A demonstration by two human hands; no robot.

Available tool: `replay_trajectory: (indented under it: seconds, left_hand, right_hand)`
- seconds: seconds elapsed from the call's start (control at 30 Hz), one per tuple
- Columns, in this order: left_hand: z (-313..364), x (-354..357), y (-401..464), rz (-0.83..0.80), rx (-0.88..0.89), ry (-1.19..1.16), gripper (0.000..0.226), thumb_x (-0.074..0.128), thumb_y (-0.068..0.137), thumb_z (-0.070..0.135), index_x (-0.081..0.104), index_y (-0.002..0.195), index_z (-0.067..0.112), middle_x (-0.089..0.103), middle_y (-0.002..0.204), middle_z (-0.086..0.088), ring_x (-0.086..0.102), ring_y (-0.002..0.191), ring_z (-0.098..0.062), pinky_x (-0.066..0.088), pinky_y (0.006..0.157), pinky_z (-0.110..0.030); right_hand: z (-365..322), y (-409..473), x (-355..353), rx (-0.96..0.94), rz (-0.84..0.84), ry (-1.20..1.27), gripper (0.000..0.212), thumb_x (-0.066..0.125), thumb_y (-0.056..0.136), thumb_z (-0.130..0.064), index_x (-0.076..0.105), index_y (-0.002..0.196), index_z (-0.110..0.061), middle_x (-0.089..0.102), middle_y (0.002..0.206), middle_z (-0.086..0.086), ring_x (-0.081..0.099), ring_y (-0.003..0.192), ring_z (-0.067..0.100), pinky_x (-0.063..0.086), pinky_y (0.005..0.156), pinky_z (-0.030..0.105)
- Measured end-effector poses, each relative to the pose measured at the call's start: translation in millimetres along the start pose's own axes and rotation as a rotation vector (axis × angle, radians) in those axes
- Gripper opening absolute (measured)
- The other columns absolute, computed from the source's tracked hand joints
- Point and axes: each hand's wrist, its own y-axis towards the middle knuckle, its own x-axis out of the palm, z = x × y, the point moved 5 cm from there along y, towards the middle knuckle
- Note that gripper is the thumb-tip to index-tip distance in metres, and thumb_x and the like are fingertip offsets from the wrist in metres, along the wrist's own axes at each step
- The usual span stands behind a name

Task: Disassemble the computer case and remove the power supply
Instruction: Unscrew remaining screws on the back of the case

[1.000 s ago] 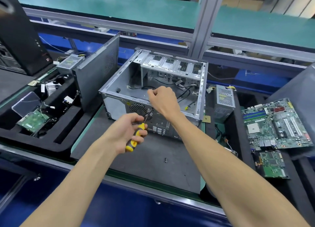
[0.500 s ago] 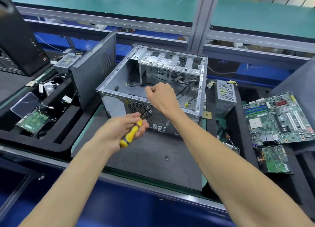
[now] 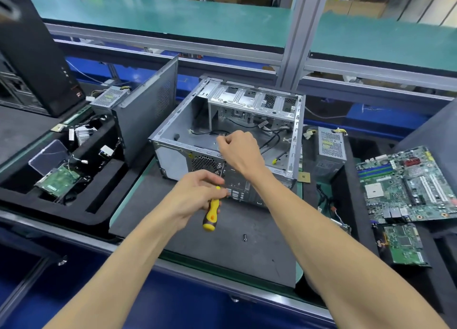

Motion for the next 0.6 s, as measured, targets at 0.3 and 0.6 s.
replay_trajectory:
  seconds: [0.3,0.6]
  left_hand:
    - [10,-2,-4,0.250,0.262,0.471,0.016,0.063,0.093,0.010,0.060,0.103,0.021,0.072,0.086,-0.003,0.064,0.068,-0.025,0.055,0.061,-0.037]
    - [13,18,-10,0.420,0.409,0.969,0.017,0.048,0.092,0.011,0.045,0.106,0.020,0.066,0.089,0.002,0.057,0.068,-0.033,0.036,0.055,-0.035]
  right_hand:
    - [-1,1,0,0.009,-0.016,0.009,0.046,0.049,0.088,-0.024,0.030,0.047,-0.013,0.027,0.044,0.005,0.024,0.049,0.023,0.031,0.048,0.032]
    - [-1,1,1,0.015,-0.019,0.009,0.049,0.050,0.088,-0.025,0.030,0.045,-0.015,0.026,0.042,0.002,0.025,0.048,0.023,0.030,0.046,0.031]
